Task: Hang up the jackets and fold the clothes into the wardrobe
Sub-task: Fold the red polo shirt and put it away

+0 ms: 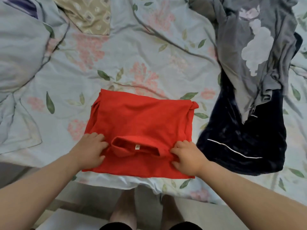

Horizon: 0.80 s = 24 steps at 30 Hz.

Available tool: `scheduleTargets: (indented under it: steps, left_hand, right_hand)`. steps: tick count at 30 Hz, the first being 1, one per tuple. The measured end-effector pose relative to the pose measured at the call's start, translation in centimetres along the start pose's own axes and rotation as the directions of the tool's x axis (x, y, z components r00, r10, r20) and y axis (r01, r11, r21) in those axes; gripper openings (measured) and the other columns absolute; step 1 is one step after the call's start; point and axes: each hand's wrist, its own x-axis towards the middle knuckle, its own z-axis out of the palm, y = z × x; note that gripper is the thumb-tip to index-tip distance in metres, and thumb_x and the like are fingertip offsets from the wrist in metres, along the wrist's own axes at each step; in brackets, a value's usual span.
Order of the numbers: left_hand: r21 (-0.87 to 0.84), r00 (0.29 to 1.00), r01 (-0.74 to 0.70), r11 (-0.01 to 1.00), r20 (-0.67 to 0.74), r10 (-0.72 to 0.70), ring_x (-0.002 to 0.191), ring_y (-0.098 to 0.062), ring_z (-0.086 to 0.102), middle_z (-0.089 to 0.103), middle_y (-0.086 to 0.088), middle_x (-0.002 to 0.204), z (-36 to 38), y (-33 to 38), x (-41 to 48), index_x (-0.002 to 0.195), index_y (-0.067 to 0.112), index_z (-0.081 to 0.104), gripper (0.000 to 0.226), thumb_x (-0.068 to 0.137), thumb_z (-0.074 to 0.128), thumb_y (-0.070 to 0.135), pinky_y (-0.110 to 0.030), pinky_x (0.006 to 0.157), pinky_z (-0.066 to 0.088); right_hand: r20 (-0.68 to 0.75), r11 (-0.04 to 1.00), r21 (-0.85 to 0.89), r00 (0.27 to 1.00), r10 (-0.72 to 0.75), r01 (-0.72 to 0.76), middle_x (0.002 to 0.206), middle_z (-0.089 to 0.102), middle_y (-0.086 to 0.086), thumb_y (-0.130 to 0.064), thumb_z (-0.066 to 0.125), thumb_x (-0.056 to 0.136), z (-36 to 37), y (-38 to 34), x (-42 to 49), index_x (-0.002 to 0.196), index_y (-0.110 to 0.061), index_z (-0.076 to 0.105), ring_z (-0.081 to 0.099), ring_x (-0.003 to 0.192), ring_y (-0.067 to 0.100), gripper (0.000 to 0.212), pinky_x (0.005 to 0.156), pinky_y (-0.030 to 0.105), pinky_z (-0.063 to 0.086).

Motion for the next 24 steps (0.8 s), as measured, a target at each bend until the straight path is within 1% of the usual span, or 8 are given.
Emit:
scheduleTargets:
  steps: [3,5,7,9,11,16,20,24]
  left_hand:
    - [-0.242,0.981,0.184,0.953,0.112,-0.161,0.096,-0.020,0.056,0.059,0.004,0.106,1.2,2.5,0.3,0.121,0.023,0.060,0.065,0.064,0.069,0.052,-0.035,0.083,0.046]
    - [-0.578,0.954,0.291,0.763,0.123,-0.272,0.109,-0.013,0.053,0.053,0.009,0.121,1.7,3.9,0.7,0.141,0.029,0.044,0.079,0.070,0.076,0.042,-0.033,0.095,0.045]
    - [-0.681,0.939,0.265,0.683,0.023,-0.342,0.104,-0.013,0.056,0.058,0.010,0.114,2.5,4.4,1.2,0.130,0.030,0.056,0.059,0.075,0.077,0.026,-0.030,0.087,0.045]
    - [-0.527,0.955,0.141,0.838,-0.150,-0.255,0.079,-0.021,0.059,0.057,0.006,0.084,2.9,4.6,0.9,0.094,0.024,0.071,0.017,0.078,0.070,0.018,-0.032,0.066,0.043]
    - [-0.282,0.960,-0.043,0.958,-0.278,-0.038,0.061,-0.024,0.052,0.051,0.000,0.071,3.2,4.9,-0.5,0.071,0.017,0.067,0.011,0.076,0.057,0.015,-0.032,0.053,0.037]
    - [-0.151,0.991,-0.131,0.980,0.007,0.134,0.067,-0.015,0.057,0.061,0.008,0.082,3.8,4.7,-3.2,0.079,0.026,0.074,0.020,0.062,0.063,0.027,-0.029,0.059,0.049]
    - [-0.424,0.964,0.147,0.893,-0.140,-0.225,0.082,-0.012,0.055,0.062,0.008,0.091,3.3,3.7,-2.1,0.091,0.021,0.075,0.028,0.078,0.053,0.032,-0.035,0.078,0.052]
    - [-0.595,0.744,0.471,0.651,-0.128,-0.655,0.114,-0.035,0.053,0.058,-0.016,0.120,0.5,-0.1,3.3,0.127,0.006,0.058,0.049,0.082,0.072,0.020,-0.046,0.100,0.041]
  right_hand:
    - [-0.037,0.925,0.352,0.985,0.167,-0.144,0.128,0.048,-0.003,-0.053,0.069,0.077,1.1,-2.8,0.6,0.144,-0.024,0.044,0.049,0.116,0.019,0.077,0.104,0.032,0.040]
    - [-0.009,0.821,0.545,0.978,0.207,-0.169,0.131,0.043,-0.005,-0.044,0.073,0.080,1.5,-4.5,1.6,0.151,-0.028,0.032,0.048,0.117,0.013,0.084,0.104,0.029,0.041]
    - [-0.027,0.826,0.546,0.982,0.184,-0.140,0.121,0.048,-0.004,-0.032,0.069,0.085,1.9,-5.5,2.5,0.144,-0.030,0.044,0.055,0.110,0.016,0.065,0.096,0.031,0.046]
    - [-0.070,0.896,0.437,0.990,0.126,-0.083,0.109,0.054,-0.001,-0.025,0.060,0.090,2.1,-6.0,2.6,0.127,-0.029,0.060,0.059,0.100,0.023,0.037,0.084,0.035,0.049]
    - [-0.077,0.967,0.255,0.997,0.027,-0.007,0.105,0.054,0.002,-0.023,0.052,0.092,2.9,-6.3,1.9,0.120,-0.027,0.064,0.059,0.093,0.028,0.031,0.073,0.038,0.048]
    - [0.169,0.986,0.145,0.980,-0.104,0.079,0.129,0.040,0.001,-0.034,0.052,0.085,5.1,-6.7,-1.1,0.147,-0.024,0.038,0.053,0.104,0.028,0.064,0.086,0.037,0.046]
    - [-0.092,0.801,0.577,0.962,0.257,-0.159,0.121,0.053,-0.011,-0.035,0.055,0.088,4.0,-6.3,-1.5,0.130,-0.023,0.060,0.058,0.103,0.007,0.044,0.092,0.013,0.042]
    - [-0.195,0.521,0.788,0.668,0.718,-0.330,0.115,0.055,-0.003,-0.030,0.068,0.086,0.1,-2.0,2.1,0.128,-0.015,0.058,0.057,0.094,0.011,0.045,0.089,0.023,0.046]
